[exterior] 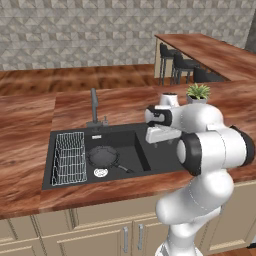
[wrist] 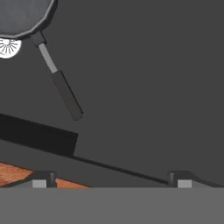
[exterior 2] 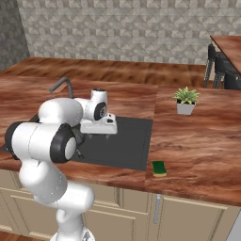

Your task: Pick the pan and sponge and place them into the sink. Then turn on the water.

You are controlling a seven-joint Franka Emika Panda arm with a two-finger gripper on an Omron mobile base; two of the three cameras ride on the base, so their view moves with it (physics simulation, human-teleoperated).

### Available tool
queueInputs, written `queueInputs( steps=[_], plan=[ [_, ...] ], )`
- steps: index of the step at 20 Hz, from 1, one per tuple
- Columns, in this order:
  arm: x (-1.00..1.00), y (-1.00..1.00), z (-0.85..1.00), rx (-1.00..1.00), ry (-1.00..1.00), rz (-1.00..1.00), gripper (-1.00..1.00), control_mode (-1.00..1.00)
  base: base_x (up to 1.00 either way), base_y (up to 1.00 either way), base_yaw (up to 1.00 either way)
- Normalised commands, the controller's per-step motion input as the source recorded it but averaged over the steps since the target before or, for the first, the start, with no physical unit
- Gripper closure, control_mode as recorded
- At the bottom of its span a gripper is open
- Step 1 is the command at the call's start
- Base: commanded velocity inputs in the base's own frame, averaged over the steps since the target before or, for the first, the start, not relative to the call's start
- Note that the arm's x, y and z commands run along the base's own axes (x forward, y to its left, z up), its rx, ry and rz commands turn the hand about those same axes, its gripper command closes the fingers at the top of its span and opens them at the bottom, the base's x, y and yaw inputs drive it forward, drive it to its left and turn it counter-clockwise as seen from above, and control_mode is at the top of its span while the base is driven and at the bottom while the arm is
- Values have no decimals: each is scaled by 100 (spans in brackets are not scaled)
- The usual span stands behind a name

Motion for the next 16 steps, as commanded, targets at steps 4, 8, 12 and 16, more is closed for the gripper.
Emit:
queueInputs(
  steps=[4, 8, 12, 16],
  plan=[
    [-11, -47, 2, 0, 2, 0, -100, -100, 0, 0, 0],
    [-12, -47, 0, 0, 0, 0, -100, -100, 0, 0, 0],
    [-8, -42, 1, -1, 0, 0, -100, -100, 0, 0, 0],
    [-10, -38, 3, -1, 0, 0, -100, -100, 0, 0, 0]
  ],
)
